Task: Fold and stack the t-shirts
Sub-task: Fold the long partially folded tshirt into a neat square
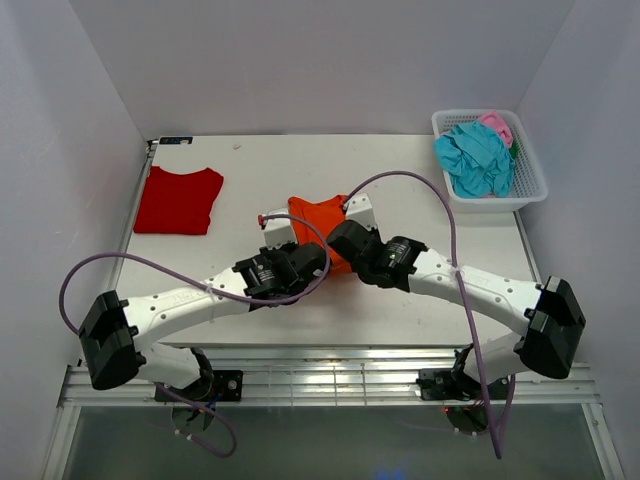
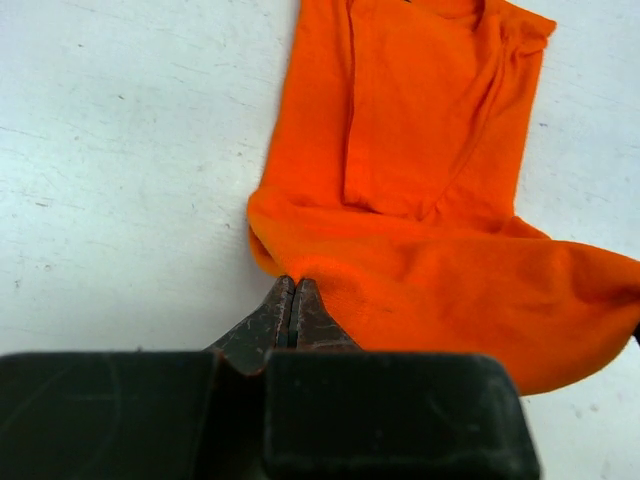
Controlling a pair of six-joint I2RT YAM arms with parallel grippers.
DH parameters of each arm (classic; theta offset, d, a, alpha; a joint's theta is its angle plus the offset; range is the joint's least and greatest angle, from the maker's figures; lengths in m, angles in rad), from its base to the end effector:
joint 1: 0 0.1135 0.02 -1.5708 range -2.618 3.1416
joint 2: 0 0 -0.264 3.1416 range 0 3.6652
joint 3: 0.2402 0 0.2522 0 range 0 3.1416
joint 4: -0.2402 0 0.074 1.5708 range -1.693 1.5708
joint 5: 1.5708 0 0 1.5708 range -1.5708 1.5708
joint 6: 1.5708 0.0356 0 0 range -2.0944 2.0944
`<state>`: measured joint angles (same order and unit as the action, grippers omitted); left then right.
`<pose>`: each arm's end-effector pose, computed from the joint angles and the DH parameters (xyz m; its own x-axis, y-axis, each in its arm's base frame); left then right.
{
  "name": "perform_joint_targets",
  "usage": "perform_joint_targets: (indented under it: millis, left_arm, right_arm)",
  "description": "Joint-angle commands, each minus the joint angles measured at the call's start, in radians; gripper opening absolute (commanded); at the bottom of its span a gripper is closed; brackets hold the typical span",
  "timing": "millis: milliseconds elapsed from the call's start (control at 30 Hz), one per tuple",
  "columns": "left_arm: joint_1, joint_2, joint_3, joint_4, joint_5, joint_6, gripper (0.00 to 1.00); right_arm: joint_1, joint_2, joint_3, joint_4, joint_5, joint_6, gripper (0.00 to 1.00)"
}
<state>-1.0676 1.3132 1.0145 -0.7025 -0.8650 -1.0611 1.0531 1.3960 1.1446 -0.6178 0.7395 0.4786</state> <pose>0.1476 -0.2120 0.2723 -0.5214 -0.2269 -0.8226 -0.1738 0.9720 -0.1580 0.1649 0.2410 0.2940 -0.5321 -0.2467 -0.8100 -0.2047 0.9657 -0.1597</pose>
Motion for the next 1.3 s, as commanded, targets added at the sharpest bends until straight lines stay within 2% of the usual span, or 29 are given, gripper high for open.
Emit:
perform_joint_targets:
  millis: [0, 267, 667, 967, 1267]
  left_arm:
    - [0.027, 0.026, 0.029, 0.047, -0.055, 0.051, 0.0]
    - [0.112, 0.093, -0.008, 0.272, -0.06, 0.183, 0.0]
    - [0.264, 0.204, 0.001, 0.54, 0.061, 0.377, 0.0]
    - [0.327, 0.359, 0.075, 0.635, 0.127, 0.457, 0.0]
    - [0.36, 0.451, 0.145, 0.69, 0.139, 0.504, 0.0]
  right_arm:
    - [-0.04, 0.024, 0.035, 0.093, 0.011, -0.073, 0.12]
    - [-0.116, 0.122, 0.07, 0.203, -0.015, -0.162, 0.12]
    - [-0.235, 0.238, 0.138, 0.297, -0.075, -0.253, 0.11]
    - [-0.312, 0.345, 0.204, 0.346, -0.135, -0.298, 0.11]
    - [-0.369, 0.454, 0.233, 0.403, -0.183, -0.308, 0.1]
